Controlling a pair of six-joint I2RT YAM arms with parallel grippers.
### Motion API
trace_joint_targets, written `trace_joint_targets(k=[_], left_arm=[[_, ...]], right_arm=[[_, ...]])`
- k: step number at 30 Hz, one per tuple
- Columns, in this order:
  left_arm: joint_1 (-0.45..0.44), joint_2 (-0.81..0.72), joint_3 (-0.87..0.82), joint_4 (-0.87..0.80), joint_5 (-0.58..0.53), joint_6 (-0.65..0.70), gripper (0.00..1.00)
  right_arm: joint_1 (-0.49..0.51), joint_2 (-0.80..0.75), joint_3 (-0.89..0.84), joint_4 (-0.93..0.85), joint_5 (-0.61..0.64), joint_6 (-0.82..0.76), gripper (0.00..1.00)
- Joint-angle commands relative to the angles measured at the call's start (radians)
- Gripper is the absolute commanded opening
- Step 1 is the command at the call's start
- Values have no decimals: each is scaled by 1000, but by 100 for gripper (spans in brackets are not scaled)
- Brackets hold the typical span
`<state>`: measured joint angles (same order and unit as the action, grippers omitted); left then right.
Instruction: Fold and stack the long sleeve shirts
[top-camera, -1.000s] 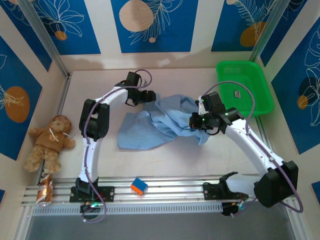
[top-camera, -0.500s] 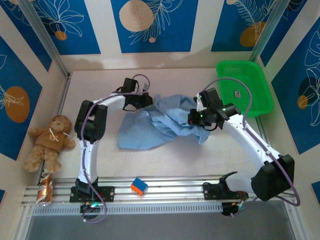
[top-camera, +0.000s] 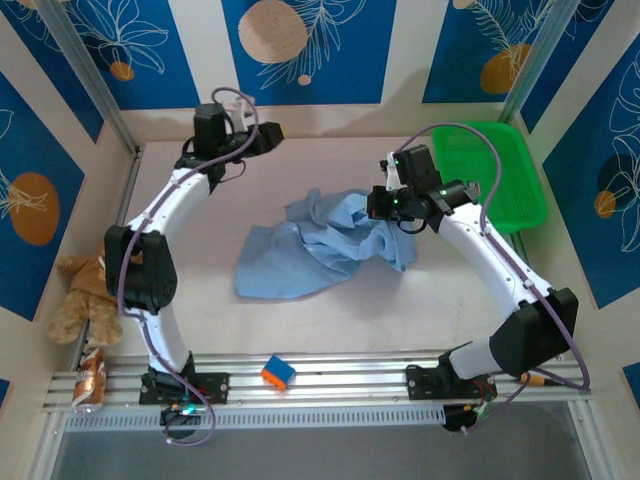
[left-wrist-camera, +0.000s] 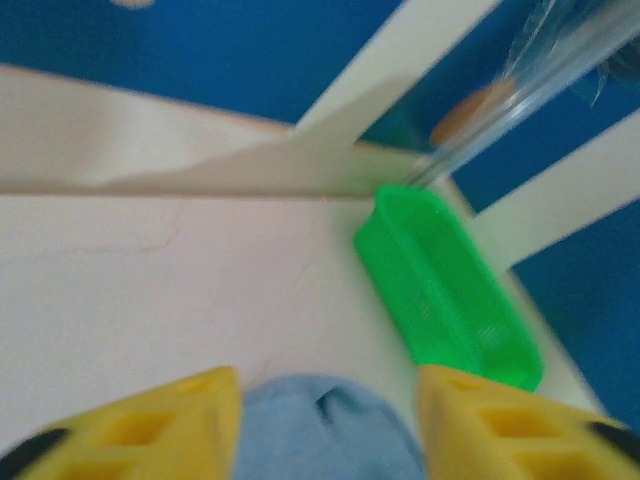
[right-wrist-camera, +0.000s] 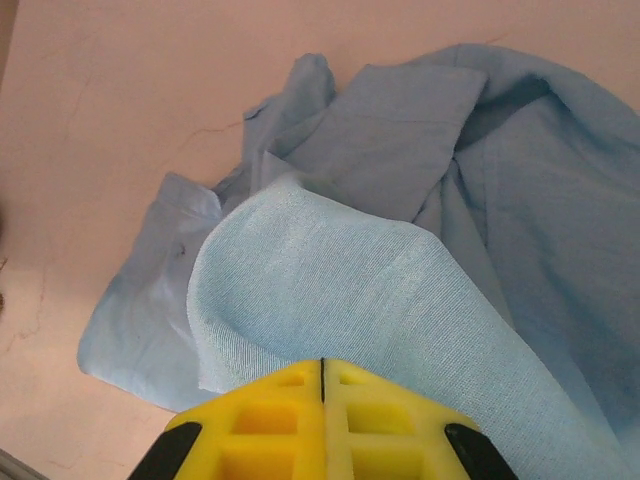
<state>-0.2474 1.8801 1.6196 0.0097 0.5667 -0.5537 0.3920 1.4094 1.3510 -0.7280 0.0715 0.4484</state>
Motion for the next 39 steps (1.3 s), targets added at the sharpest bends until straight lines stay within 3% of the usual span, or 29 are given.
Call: trace_joint_targets(k=[1,5,16,23,31,32,34,36,37,38,39], left_arm=[[-92,120,70,-249,-51,137,68],[-163,240,213,-444,-157,181,80],[-225,378,417,-743,-309,163,82],[-240,463,524,-853,-328,149,82],[-257,570,609,-866,-304,109,79],[-257,579,610,-855,-284,102,77],[-257,589,610,-843,-264,102,59],[-254,587,609,-830,-242,114,29],[-249,580,609,-824,-237,117,9],[-240,566,608,-818,-243,116,0],[-230,542,599,-797,-243,119,0]], right_arm=[[-4,-51,-76,-27,20,27,0],[1,-103,-169,-6,-2,44,0],[48,-122,-252,-7,25,32,0],[63,-119,-271,-1,30,28,0],[82,-121,-275,0,35,30,0],[86,-121,-278,5,33,32,0],[86,-118,-278,9,33,33,0],[84,-115,-267,11,37,28,0],[82,-110,-259,14,39,23,0],[78,-105,-247,15,43,18,0],[73,-97,-228,13,49,9,0]])
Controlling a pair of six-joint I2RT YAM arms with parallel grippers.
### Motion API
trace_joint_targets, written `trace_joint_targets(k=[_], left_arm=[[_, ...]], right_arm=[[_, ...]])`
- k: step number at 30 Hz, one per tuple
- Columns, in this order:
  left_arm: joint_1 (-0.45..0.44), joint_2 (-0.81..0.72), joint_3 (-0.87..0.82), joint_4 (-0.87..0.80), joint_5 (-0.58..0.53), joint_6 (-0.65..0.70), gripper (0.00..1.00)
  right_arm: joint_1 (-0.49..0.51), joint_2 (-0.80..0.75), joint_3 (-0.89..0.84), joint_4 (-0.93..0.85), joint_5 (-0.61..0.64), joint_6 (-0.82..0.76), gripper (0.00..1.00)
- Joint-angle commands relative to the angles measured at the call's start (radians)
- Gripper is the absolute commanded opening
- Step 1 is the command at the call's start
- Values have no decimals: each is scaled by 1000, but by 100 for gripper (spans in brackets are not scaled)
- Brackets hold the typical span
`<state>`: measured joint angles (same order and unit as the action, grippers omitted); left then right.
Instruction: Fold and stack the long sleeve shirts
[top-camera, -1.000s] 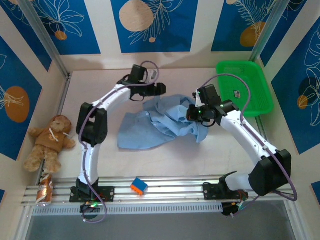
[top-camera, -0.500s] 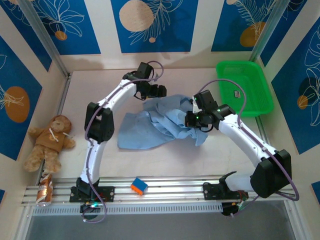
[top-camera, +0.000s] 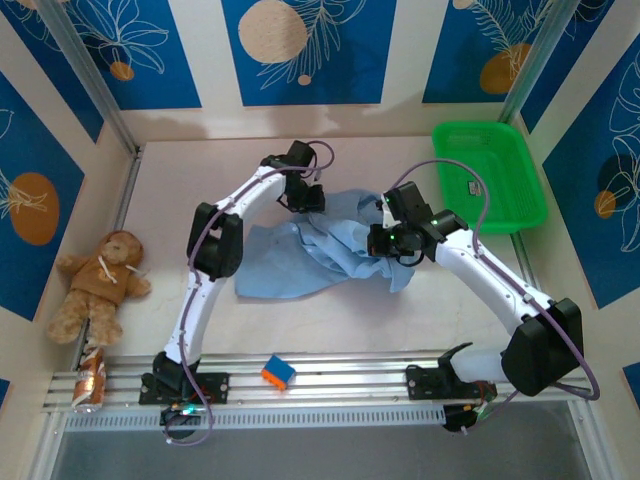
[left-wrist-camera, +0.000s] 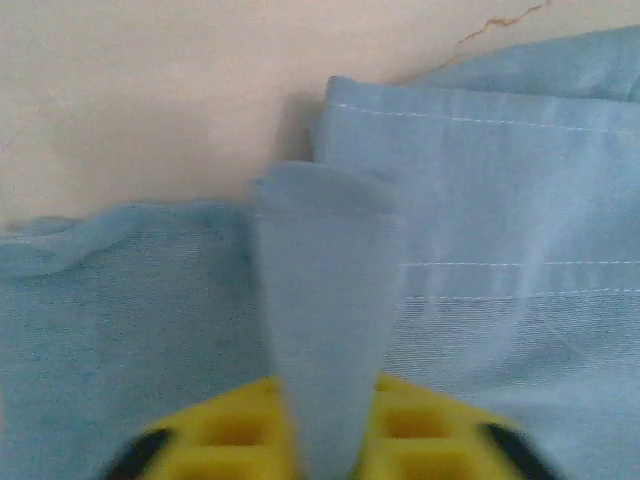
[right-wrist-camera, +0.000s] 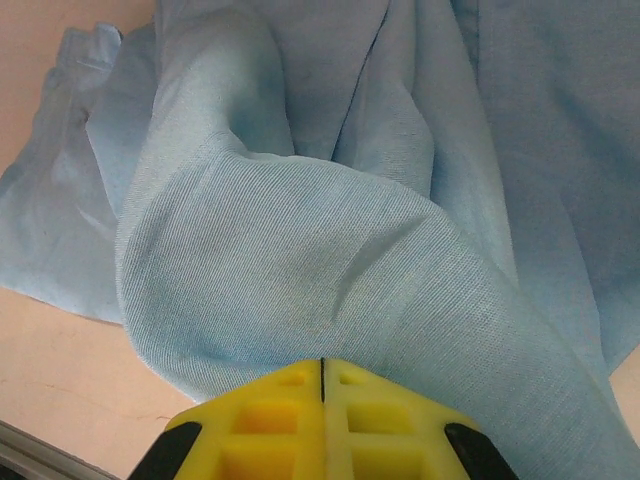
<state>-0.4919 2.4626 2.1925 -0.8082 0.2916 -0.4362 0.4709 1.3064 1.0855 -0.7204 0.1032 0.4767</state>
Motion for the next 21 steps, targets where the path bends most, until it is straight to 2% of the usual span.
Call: trace_joint_targets(k=[1,5,12,15,18,21], left_arm=[[24,-70,13,45,29,3,0],[83,-229,-32,169,-2,-12,0],[221,-461,-50,360,8,-80,0],[273,-532,-19,414,30,-96,0],[316,-621,-24,459,43,-94,0],[349,-739,-116,477,57,-77,0]], right_arm=[[-13,13,58,5,25,-27,0],[-71,50,172,23,27,-74,0],[-200,152,462,160,-110,-122,0],[-225,182,592,254,-155,-142,0],[-228,205,718,274,-160,-175,0],[-221,171,720,291,-157,-195,0]])
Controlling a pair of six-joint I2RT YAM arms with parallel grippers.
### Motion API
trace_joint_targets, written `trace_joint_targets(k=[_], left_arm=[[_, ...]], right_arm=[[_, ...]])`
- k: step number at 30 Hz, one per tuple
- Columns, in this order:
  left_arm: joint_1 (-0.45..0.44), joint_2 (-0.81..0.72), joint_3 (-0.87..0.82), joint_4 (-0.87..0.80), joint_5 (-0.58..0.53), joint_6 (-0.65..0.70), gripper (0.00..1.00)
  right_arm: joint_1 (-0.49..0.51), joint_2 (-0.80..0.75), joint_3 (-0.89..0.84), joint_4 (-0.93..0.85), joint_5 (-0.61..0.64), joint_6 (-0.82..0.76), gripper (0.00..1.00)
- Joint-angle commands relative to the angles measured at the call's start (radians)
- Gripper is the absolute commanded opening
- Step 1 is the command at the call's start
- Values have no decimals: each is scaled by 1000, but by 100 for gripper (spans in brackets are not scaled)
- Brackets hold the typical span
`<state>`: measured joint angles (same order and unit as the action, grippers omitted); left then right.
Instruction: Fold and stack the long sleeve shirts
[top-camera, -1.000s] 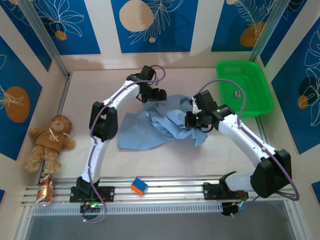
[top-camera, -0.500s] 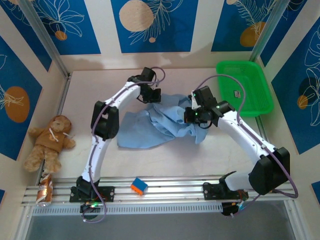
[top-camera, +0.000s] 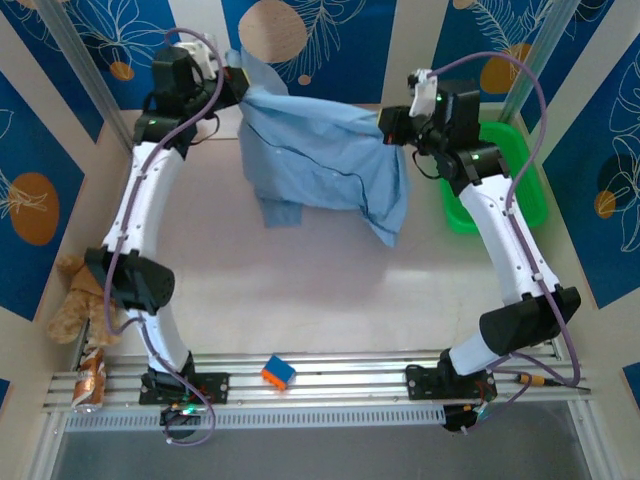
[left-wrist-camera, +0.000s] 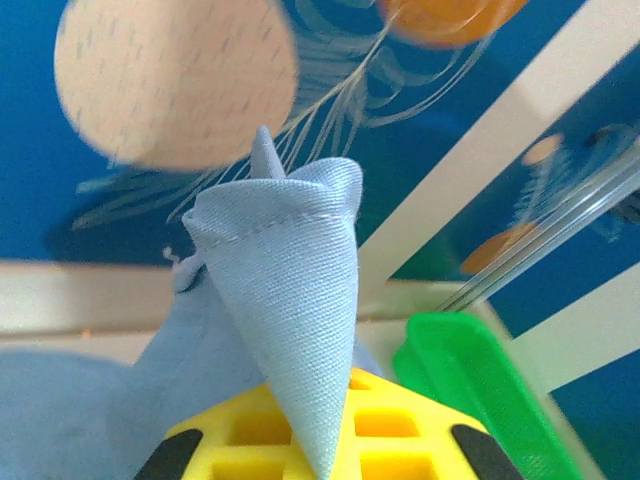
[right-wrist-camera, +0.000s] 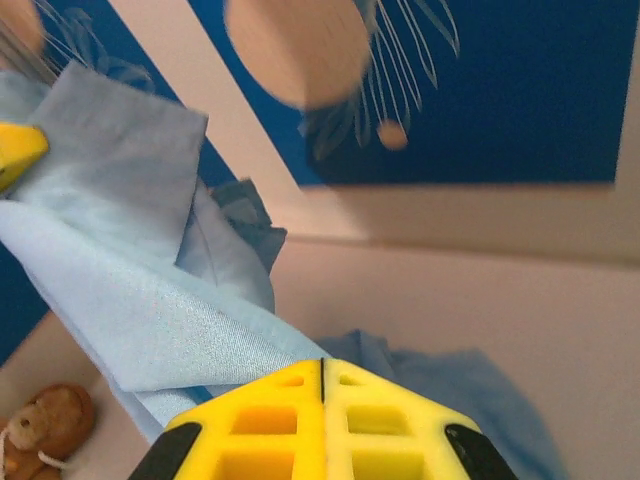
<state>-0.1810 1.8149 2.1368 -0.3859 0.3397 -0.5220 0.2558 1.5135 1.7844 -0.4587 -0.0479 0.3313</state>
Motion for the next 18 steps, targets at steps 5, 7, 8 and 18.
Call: trace_joint_targets(k=[5,7,8,18], left_arm=[[44,-435,-570,159,-30,7,0],[38,-580,-801,154,-34,-21,0],[33,-659,-946,141,-54,-51,0],[34,-1220,-1534,-309,-309,-256,100]], right_arm=[[74,-228,-271,47,29,-56,0],[134,-336,-465,60,52,2,0],[174,-392,-569,51,61,63,0],[773,-757,-1138,-234,409,599,53]])
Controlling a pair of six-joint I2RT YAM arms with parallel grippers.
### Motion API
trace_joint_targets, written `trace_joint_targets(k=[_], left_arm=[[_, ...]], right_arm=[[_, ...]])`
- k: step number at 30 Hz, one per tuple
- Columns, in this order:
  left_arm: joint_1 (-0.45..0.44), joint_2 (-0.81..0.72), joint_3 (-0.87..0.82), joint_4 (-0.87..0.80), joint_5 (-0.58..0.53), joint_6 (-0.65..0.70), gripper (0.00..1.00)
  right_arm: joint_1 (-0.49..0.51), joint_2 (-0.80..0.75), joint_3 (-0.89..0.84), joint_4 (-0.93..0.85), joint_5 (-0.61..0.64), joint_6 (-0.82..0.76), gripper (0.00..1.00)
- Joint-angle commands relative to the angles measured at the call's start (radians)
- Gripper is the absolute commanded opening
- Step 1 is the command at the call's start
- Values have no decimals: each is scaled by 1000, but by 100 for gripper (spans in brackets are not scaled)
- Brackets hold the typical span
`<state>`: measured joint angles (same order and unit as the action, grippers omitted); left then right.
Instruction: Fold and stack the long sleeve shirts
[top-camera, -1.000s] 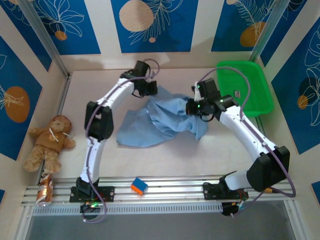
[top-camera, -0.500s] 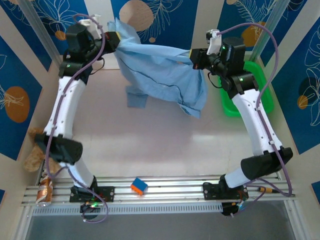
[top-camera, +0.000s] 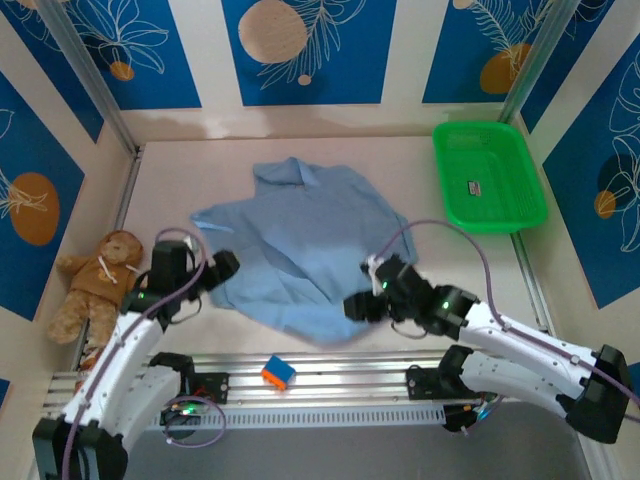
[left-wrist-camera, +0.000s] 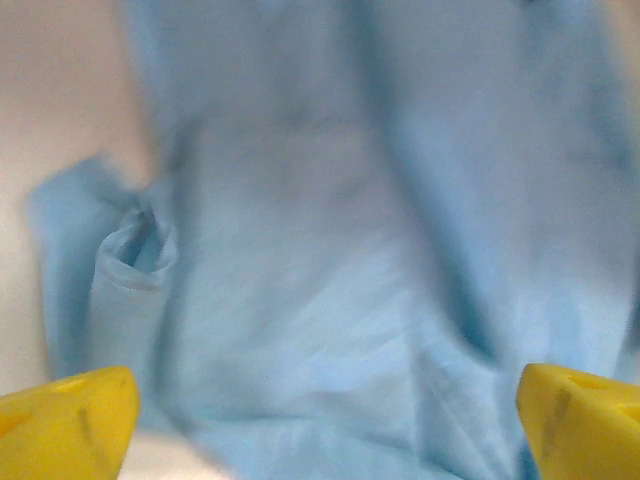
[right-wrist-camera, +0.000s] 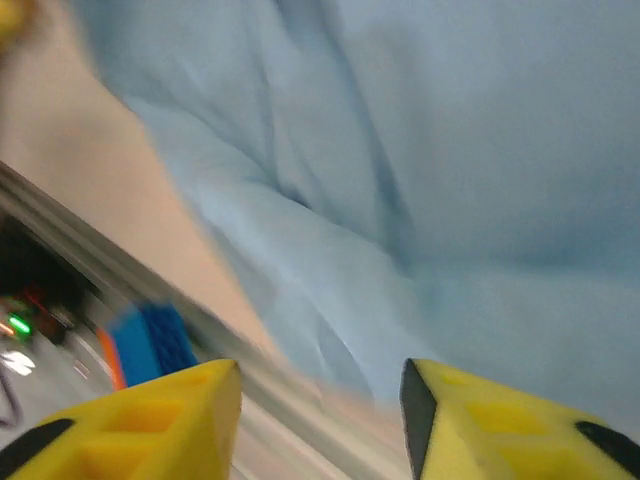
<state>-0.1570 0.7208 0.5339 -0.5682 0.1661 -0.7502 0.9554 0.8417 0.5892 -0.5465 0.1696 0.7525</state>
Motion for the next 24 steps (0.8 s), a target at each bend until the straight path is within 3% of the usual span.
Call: trace_joint_targets(k=[1,4,7,10,14,17,19,24], left_arm=[[11,-145,108,-167,-177,-9,100],[15,-78,241,-196,-202,69,100],[14,80,310,-163,-160,142,100],[16,264,351,-92,-70,256,100],[19,513,436,-98,-123,368,100],[39,632,431,-43,-113,376,100],[74,701,409,15,-52,345,100],[126,862,409,130,-8,282,100]], right_arm=[[92,-105,96,-214,232,182,57],[91,-115,219,-310,286,149,66],[23,-30,300,-398,318,184,66],[-134,103,304,-456,290,235,67],[-344,173,241,-396,285,237,66],[-507,192,207,-302,174,172,65],[-546,208,191,-251,99,140,64],[-536,258,106,-204,34,171,63]])
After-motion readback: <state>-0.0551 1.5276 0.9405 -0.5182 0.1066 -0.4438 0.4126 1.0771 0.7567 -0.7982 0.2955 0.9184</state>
